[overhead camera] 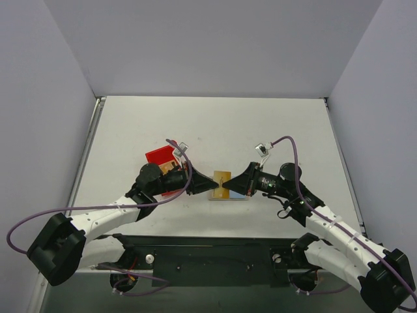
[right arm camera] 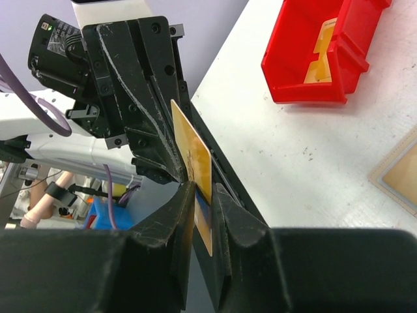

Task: Put the credit cards into the card holder
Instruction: Insert the credit card into the card holder.

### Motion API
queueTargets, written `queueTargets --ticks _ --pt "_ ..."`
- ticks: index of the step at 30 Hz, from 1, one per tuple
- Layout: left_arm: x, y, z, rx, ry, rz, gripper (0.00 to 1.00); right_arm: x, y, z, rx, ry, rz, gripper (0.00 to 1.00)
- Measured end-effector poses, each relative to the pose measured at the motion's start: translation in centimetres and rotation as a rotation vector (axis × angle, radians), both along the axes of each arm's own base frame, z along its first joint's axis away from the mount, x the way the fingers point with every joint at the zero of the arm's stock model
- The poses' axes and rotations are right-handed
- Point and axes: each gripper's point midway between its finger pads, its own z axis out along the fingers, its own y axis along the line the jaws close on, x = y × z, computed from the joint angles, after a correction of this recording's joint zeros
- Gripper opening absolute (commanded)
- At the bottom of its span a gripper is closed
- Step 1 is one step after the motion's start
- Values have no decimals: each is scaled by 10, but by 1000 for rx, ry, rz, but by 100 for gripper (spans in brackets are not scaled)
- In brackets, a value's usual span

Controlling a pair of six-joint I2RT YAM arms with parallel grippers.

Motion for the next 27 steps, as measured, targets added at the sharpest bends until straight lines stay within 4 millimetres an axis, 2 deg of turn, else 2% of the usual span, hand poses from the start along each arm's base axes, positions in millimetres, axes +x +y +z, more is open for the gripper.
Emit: queueTargets --ticks 3,4,9,11,15,19,23,27 --pt "1 0 0 0 1 4 1 1 0 -1 -2 3 -4 0" --pt "1 0 0 1 2 8 4 1 0 -1 -2 2 -4 0" --pt "7 1 -8 27 23 40 48 1 0 -1 -6 -1 -8 0" --pt "13 2 -17 68 36 77 57 3 -2 -6 -28 3 -28 0" --pt "32 10 -32 168 59 189 59 12 -14 -21 -121 32 -120 0" --pt "47 25 -47 269 60 301 59 27 -32 -26 -225 37 -241 0" --pt "56 38 -62 361 60 377 60 41 -52 -36 -367 75 -341 0" --pt "59 45 -74 419 60 408 59 52 -65 -57 -532 142 -374 0"
